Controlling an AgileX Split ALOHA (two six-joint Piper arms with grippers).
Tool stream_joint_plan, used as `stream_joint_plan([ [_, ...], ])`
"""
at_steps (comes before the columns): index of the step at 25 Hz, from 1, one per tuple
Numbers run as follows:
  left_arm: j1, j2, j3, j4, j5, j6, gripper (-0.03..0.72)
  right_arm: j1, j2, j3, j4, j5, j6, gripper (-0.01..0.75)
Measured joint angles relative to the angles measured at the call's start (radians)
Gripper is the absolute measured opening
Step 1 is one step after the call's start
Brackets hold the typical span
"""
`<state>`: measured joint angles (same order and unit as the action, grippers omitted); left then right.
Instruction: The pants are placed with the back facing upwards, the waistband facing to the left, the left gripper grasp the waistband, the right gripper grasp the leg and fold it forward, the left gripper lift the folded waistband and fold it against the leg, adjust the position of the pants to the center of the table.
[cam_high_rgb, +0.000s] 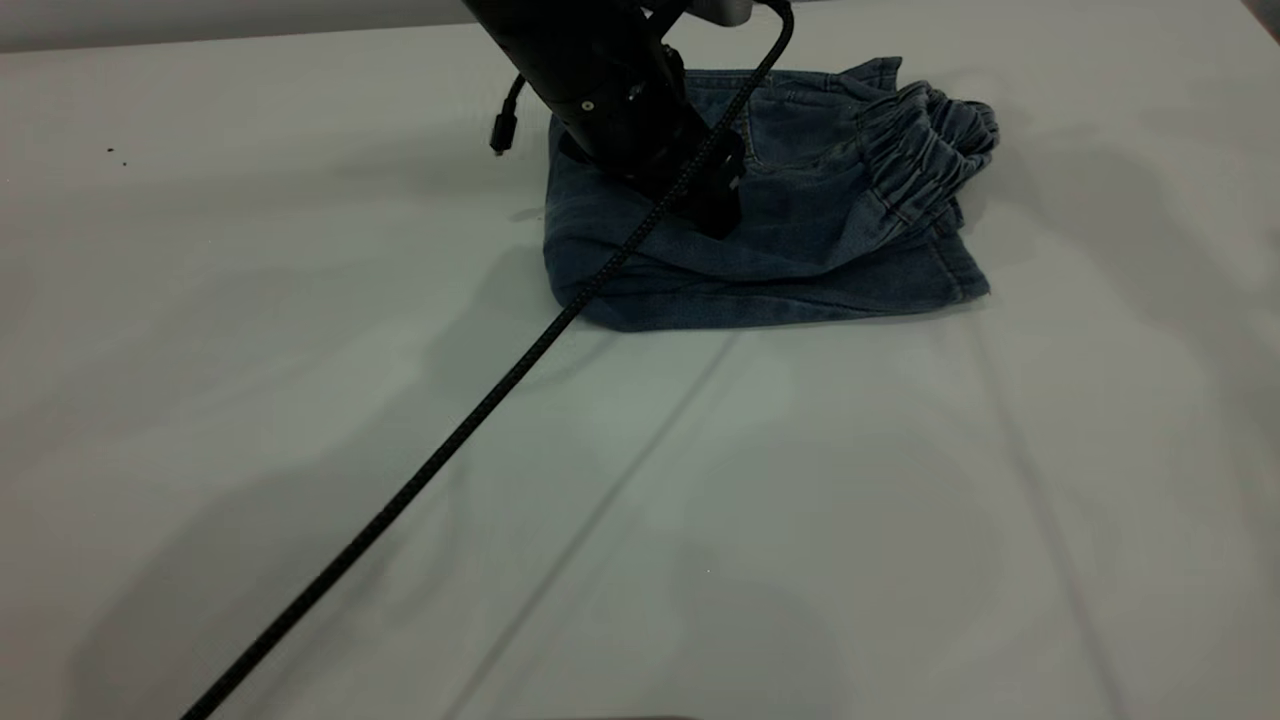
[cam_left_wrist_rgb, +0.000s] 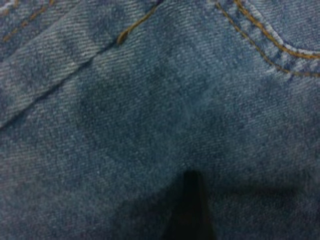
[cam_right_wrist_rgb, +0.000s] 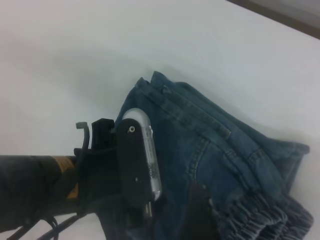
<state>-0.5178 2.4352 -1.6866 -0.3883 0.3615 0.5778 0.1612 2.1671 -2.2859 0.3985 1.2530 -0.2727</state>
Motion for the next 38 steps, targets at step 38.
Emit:
stream_joint_plan([
  [38, 0.092, -0.449, -0.480, 0.420, 0.811, -0.384, 0.570, 0.000, -0.705, 0.297, -0.021, 0.013, 0.049, 0.470],
])
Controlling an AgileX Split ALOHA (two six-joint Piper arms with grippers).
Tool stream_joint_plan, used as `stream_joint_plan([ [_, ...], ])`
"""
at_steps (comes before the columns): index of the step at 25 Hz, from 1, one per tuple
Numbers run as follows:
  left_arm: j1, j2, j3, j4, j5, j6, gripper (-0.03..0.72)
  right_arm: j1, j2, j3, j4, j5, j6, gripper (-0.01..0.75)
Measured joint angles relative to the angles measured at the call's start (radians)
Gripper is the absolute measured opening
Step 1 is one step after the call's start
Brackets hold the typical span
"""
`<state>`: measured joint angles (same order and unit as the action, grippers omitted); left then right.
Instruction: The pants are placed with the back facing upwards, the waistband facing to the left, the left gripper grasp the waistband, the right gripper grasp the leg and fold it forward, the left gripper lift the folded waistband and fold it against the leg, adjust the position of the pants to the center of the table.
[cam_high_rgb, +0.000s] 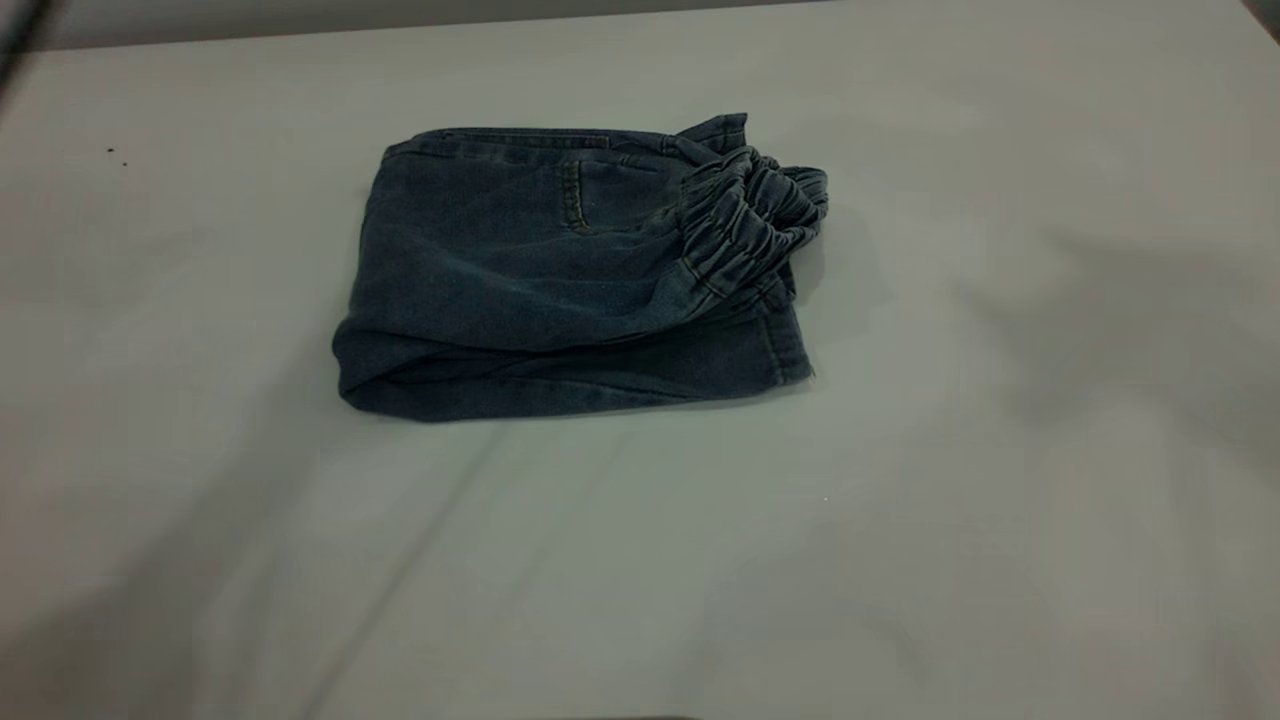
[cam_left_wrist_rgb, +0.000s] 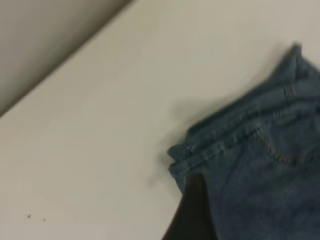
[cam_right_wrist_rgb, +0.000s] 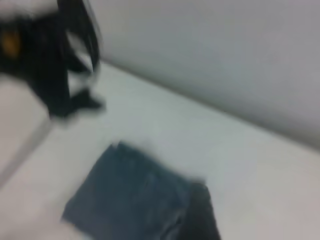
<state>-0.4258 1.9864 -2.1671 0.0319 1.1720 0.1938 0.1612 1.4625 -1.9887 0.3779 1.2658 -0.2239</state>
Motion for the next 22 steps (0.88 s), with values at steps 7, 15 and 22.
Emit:
stream_joint_plan([
  [7, 0.000, -0.375, 0.228, 0.006, 0.000, -0.062, 0.570, 0.000, -0.371, 0.481, -0.002, 0.007, 0.004, 0.470],
  [15, 0.000, -0.869, 0.666, 0.006, 0.000, -0.065, 0.570, 0.000, -0.749, 0.828, -0.066, -0.006, 0.004, 0.470],
  [22, 0.000, -1.216, 1.024, 0.005, 0.000, -0.069, 0.570, 0.000, -0.981, 1.002, -0.160, -0.004, 0.082, 0.470],
])
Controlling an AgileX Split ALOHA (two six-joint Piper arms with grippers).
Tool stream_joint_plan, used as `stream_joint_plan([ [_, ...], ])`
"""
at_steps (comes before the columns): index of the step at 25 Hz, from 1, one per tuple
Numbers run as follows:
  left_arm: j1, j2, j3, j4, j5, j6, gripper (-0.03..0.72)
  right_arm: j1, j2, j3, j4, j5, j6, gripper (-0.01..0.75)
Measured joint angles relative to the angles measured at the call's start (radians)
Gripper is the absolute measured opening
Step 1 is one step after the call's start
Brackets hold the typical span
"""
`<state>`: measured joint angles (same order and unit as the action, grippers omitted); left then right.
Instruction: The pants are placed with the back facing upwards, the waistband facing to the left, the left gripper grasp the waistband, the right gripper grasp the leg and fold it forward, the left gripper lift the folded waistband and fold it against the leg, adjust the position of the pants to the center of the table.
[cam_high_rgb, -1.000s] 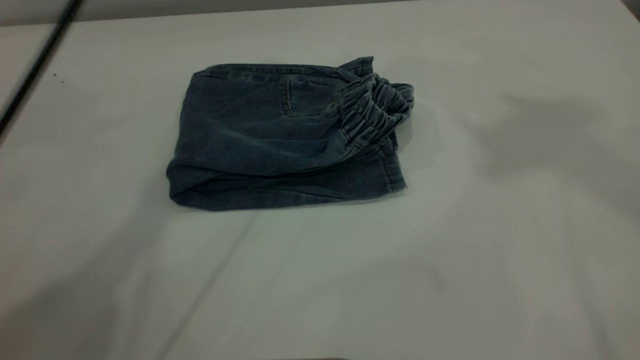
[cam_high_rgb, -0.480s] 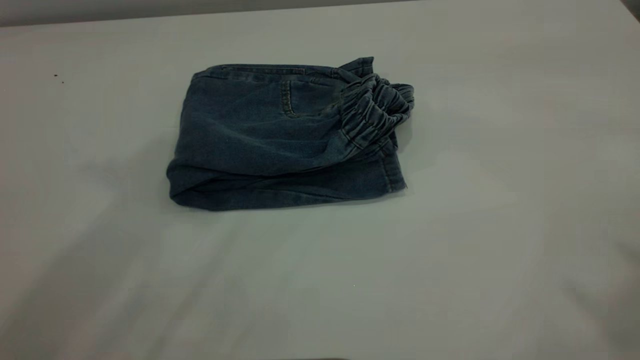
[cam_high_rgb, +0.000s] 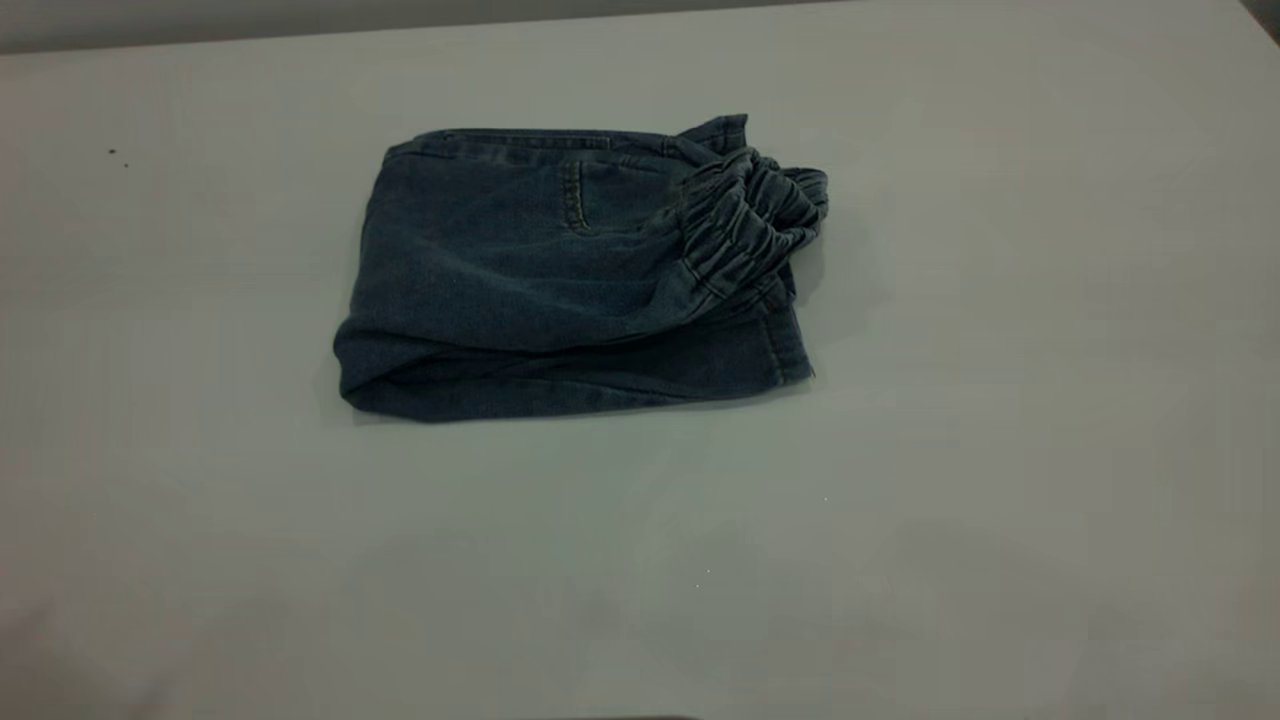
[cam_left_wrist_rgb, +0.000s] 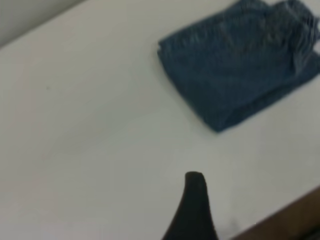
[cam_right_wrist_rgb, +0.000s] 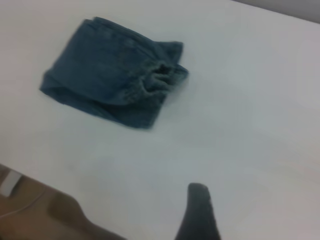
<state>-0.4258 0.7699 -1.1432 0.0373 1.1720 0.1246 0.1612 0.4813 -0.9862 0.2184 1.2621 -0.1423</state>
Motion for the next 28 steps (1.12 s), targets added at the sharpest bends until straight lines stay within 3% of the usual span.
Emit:
stream_joint_plan([
  [14, 0.000, -0.243, 0.325, -0.066, 0.000, -0.002, 0.570, 0.000, -0.276, 0.415, -0.018, -0.046, 0.011, 0.470],
  [28, 0.000, -0.293, 0.537, -0.126, 0.000, 0.036, 0.570, 0.000, -0.355, 0.510, -0.027, -0.116, -0.004, 0.470],
])
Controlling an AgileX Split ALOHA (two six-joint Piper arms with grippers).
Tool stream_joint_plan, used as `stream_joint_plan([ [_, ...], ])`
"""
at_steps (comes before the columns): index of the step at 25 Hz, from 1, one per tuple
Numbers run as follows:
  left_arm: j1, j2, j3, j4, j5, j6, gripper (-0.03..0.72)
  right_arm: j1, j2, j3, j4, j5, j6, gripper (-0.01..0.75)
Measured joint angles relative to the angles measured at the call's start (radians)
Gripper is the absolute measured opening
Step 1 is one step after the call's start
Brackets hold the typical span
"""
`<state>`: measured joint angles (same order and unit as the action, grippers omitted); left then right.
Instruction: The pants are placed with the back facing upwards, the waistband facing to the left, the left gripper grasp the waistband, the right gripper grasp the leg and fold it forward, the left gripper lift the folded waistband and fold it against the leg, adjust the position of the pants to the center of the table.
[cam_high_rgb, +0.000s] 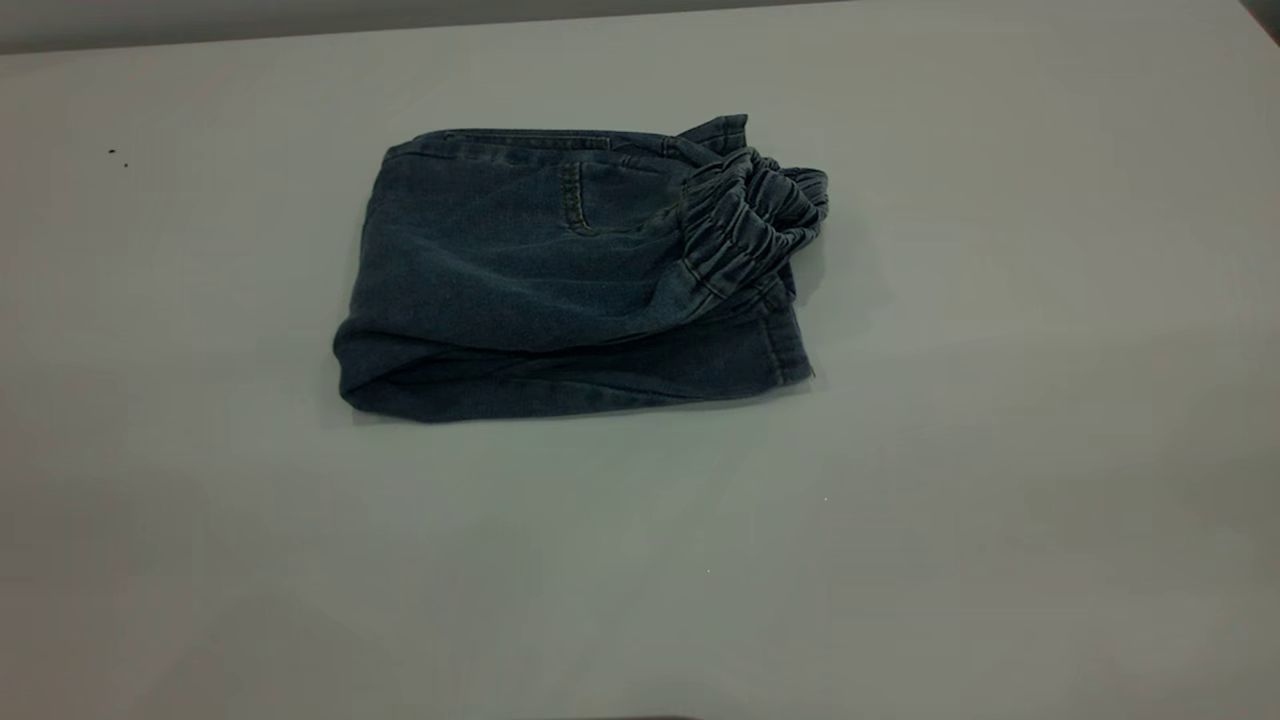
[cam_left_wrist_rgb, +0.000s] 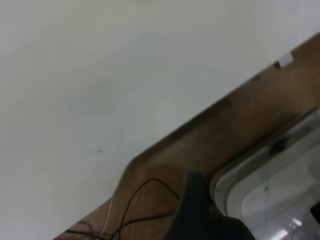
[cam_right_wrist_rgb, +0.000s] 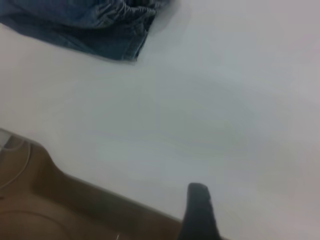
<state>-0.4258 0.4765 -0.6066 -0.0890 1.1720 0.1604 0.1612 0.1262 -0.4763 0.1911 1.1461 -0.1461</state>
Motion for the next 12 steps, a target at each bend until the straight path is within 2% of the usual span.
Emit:
stream_joint_plan([
  [7, 0.000, -0.030, 0.087, -0.016, -0.018, 0.005, 0.570, 0.000, -0.016, 0.001, 0.001, -0.003, 0.001, 0.470],
  [12, 0.000, -0.030, 0.116, -0.005, -0.060, -0.087, 0.570, 0.000, -0.016, 0.001, 0.001, -0.004, 0.001, 0.470],
])
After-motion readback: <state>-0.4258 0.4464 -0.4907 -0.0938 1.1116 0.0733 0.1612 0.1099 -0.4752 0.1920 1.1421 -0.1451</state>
